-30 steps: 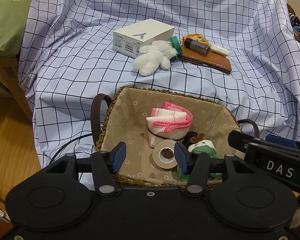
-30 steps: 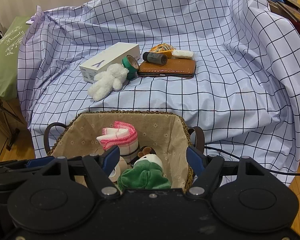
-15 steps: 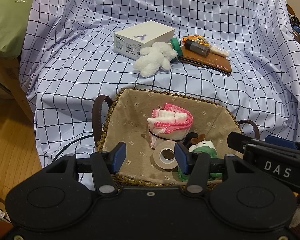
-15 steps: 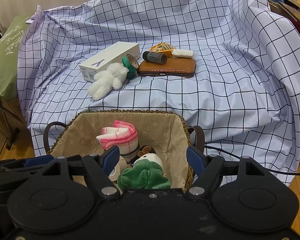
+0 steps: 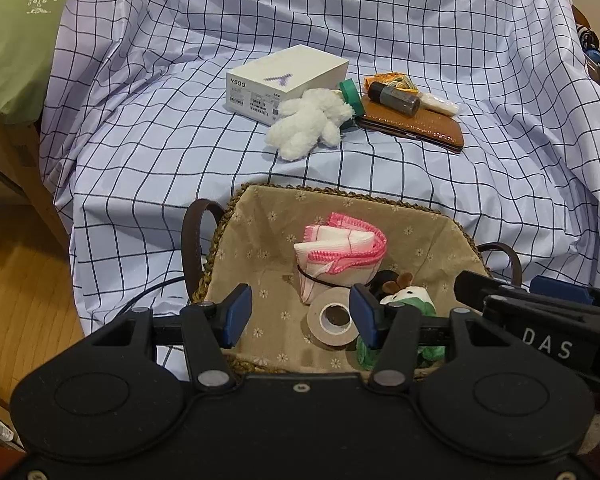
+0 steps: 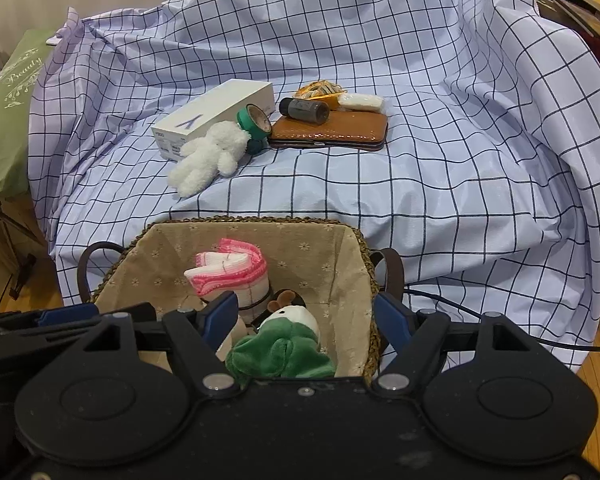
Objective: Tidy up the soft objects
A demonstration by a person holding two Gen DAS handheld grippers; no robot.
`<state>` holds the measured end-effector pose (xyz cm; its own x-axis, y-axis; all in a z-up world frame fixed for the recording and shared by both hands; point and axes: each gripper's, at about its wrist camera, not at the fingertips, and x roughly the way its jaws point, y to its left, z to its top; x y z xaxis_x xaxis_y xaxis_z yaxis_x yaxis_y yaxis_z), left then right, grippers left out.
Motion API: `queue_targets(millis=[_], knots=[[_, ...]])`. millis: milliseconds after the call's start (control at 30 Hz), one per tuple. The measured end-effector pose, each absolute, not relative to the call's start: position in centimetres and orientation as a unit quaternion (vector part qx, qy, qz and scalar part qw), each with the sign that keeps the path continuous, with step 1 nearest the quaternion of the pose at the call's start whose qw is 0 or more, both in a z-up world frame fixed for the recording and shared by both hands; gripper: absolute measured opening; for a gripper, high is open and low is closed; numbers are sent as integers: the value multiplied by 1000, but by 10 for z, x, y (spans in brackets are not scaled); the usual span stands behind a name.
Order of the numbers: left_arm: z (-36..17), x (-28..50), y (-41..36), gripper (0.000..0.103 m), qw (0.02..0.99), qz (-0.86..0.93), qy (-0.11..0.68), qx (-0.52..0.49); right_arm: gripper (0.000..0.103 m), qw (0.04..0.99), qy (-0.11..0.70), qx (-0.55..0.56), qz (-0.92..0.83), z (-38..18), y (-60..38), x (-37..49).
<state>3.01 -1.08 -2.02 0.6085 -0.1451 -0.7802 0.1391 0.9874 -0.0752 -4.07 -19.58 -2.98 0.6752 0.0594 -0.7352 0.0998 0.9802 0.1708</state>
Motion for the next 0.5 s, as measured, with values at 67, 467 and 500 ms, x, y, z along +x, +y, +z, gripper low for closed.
queue_targets(millis=[67,467,500], knots=[[-19,31,-12,52,898,-79,432,-1,75,909,403,101,-13,-29,-197,-38],[-9,44,-22,61,908,-74,412,34,76,907,407,103,-20,-24,-203,-9],[-8,45,-23,61,908,-75,411,36,76,907,408,102,-21,-24,-204,-6]])
